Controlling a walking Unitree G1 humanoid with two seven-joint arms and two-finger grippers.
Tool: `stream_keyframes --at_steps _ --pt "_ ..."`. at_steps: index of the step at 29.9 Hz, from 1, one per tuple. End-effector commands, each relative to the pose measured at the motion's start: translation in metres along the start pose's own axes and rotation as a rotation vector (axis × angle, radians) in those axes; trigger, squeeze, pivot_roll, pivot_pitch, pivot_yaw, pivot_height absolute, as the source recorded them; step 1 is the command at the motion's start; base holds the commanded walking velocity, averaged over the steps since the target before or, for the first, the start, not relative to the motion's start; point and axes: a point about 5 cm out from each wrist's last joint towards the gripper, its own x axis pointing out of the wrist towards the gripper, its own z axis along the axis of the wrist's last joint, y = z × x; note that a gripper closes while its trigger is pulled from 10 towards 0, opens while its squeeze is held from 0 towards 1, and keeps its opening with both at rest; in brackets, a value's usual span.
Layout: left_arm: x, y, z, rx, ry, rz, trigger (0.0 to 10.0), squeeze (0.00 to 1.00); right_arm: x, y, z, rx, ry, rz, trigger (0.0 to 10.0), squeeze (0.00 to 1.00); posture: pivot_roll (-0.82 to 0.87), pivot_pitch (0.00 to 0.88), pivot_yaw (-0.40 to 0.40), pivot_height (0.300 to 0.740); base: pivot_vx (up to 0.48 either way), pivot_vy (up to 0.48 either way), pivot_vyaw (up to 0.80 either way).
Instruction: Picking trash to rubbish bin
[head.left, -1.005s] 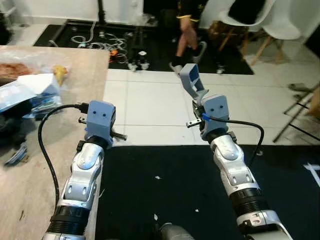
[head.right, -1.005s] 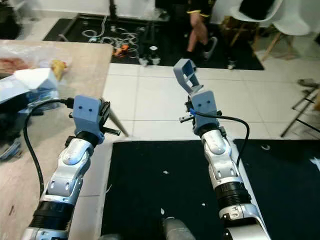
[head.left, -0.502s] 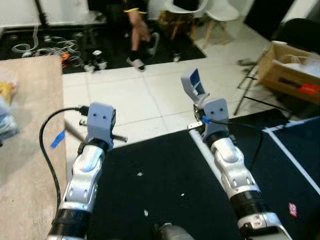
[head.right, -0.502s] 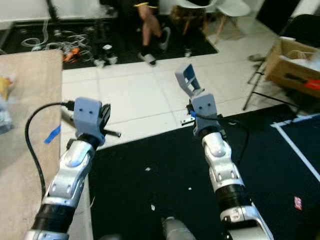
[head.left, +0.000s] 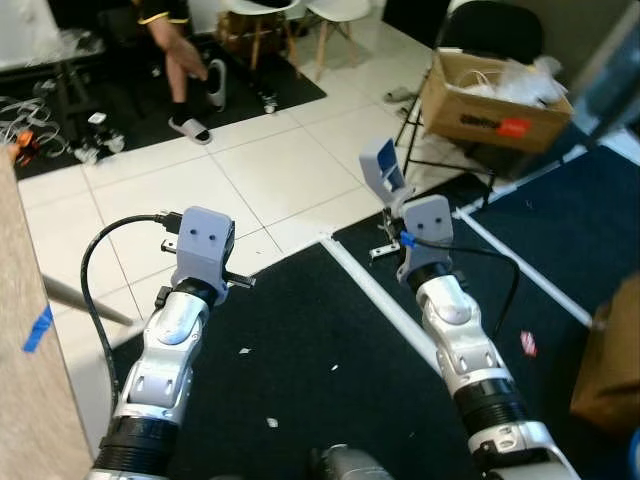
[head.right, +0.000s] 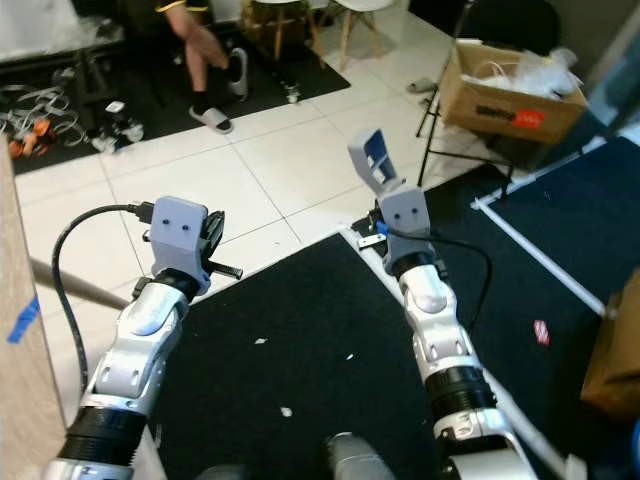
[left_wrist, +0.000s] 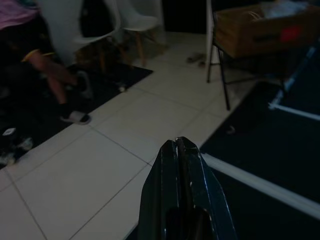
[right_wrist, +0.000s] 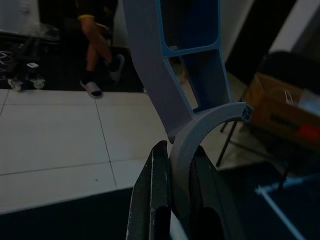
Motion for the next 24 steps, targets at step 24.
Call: stream_keyframes --at_steps 24 --pt "0.003 0.003 -0.006 0.049 0.038 -0.072 10.0 0.00 -0.012 0.002 -0.014 0.027 0.031 -0.064 10.0 0.00 0.10 0.052 0.054 0.740 0.000 0.000 -0.72"
